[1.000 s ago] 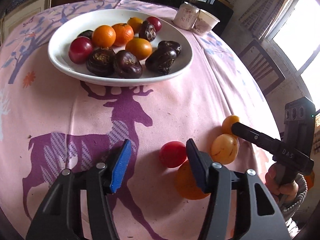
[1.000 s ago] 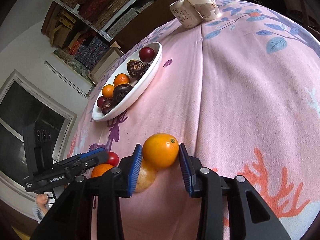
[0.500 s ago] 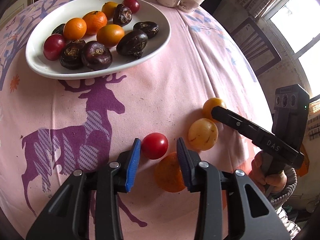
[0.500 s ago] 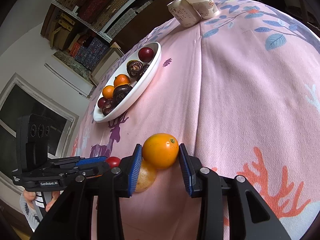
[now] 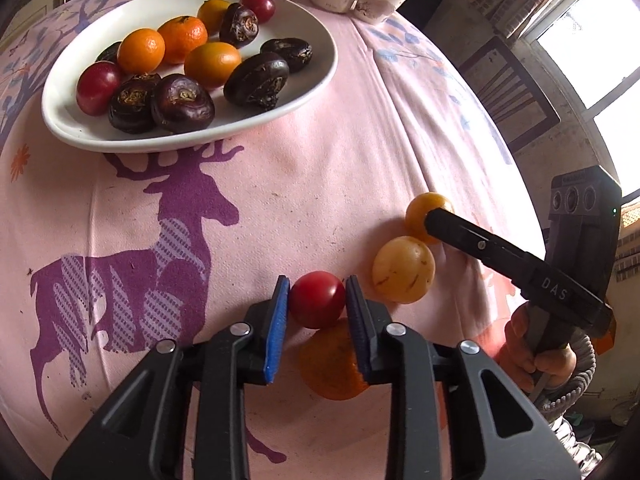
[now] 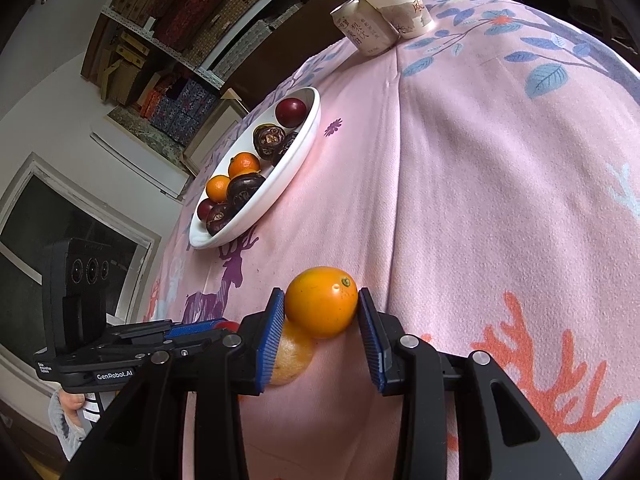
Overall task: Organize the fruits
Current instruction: 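Grasp the red cherry tomato with the left tool while the right tool holds the orange, then carry both fruits onto the white plate and open both tools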
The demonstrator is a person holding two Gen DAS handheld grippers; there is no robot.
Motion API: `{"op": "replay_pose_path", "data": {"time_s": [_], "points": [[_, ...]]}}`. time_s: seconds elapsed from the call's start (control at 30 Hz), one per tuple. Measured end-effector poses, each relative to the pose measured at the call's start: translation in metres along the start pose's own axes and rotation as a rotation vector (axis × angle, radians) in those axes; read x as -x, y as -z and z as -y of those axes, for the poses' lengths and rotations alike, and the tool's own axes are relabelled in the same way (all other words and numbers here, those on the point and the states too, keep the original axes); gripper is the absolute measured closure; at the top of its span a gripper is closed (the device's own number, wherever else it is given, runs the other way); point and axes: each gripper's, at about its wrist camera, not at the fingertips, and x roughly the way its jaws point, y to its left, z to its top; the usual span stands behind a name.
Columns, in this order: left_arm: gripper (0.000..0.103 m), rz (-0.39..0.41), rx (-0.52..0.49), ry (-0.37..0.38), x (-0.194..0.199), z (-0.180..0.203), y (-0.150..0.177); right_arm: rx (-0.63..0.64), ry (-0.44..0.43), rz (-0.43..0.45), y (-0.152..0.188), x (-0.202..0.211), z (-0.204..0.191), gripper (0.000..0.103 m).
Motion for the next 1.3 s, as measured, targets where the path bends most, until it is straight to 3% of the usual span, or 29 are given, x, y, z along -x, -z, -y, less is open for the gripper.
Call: {"op": "replay_pose_path", "data": {"time_s": [0.13,0.37,0.47,0.63,0.83,1.1,1.13,1.23,1.3], "points": [[0.076,0.046,0.041,0.051,0.005,-0.01,0.004,-0.009,-0.01,0.028,-0.001,0.006,0.001,0.066],[0.076,0.199,0.062,0.069,0.045,-0.024,-0.002,-0.004,-0.038,0.067,-0.008,0.015,-0.006,0.066],[0.076,0.28,0.089,0.043,0.069,-0.035,-0.017,0.023,-0.05,0.072,-0.023,0.016,-0.023,0.066],[0.076,0.384,0.142,-0.075,0.091,-0.061,-0.048,0.129,-0.047,0.077,-0.054,0.002,-0.071,0.066],[0.076,0.412,0.166,-0.153,0.086,-0.083,-0.088,0.185,-0.017,0.058,-0.092,-0.04,-0.108,0.066],[0.075,0.38,0.195,-0.167,0.051,-0.109,-0.136,0.209,0.05,-0.003,-0.119,-0.096,-0.118,0.063],[0.074,0.378,0.195,-0.167,0.047,-0.11,-0.138,0.213,0.06,0.001,-0.119,-0.098,-0.118,0.062],[0.054,0.397,0.215,-0.16,0.043,-0.114,-0.137,0.208,0.068,0.029,-0.121,-0.092,-0.113,0.056],[0.054,0.401,0.222,-0.16,0.046,-0.115,-0.134,0.198,0.051,0.036,-0.121,-0.086,-0.111,0.056]]}}
